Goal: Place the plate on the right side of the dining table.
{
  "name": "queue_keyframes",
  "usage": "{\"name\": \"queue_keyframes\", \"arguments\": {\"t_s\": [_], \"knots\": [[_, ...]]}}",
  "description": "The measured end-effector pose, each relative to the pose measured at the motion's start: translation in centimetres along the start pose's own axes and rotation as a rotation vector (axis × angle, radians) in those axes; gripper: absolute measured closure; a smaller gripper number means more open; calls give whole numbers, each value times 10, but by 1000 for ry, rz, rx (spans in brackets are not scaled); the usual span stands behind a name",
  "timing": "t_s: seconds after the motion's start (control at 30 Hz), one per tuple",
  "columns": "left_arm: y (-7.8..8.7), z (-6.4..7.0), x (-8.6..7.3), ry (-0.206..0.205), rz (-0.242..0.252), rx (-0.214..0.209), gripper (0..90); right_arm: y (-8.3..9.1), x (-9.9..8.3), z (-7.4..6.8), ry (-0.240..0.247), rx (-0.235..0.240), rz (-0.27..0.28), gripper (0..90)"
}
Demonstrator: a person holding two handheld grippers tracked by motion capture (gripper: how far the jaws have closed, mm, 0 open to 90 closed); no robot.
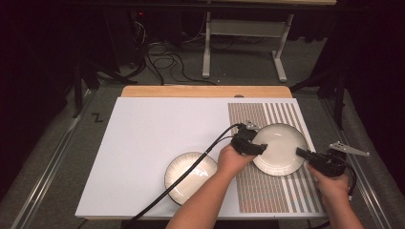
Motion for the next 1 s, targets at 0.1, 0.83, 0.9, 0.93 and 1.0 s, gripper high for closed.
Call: {"name": "queue_keyframes", "arguments": {"t_s": [0.1,0.83,0.9,0.93,1.0], "knots": [[8,0,3,-7,15,5,388,-2,-1,1,-9,-6,-5,830],[119,4,-26,-97,175,17,212,-3,3,-3,10,-61,-26,820],[132,1,-34,-99,178,38,186,-3,3,-3,9,-65,-29,820],[139,-1,-39,-94,188,54,167,-3,3,-3,11,-65,-30,819],[152,-5,-47,-89,199,70,147,-4,3,-4,12,-73,-34,816]]}}
Point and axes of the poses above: each handheld gripper's, and its own axes: y roughly backward along the jaws, x roughly out of its top, z roughly to its right, the point moved 7 cm from there along -y, roughly forward along the jaws, and after that the axes turned 13 degrees about -x, right-handed, at the moved point
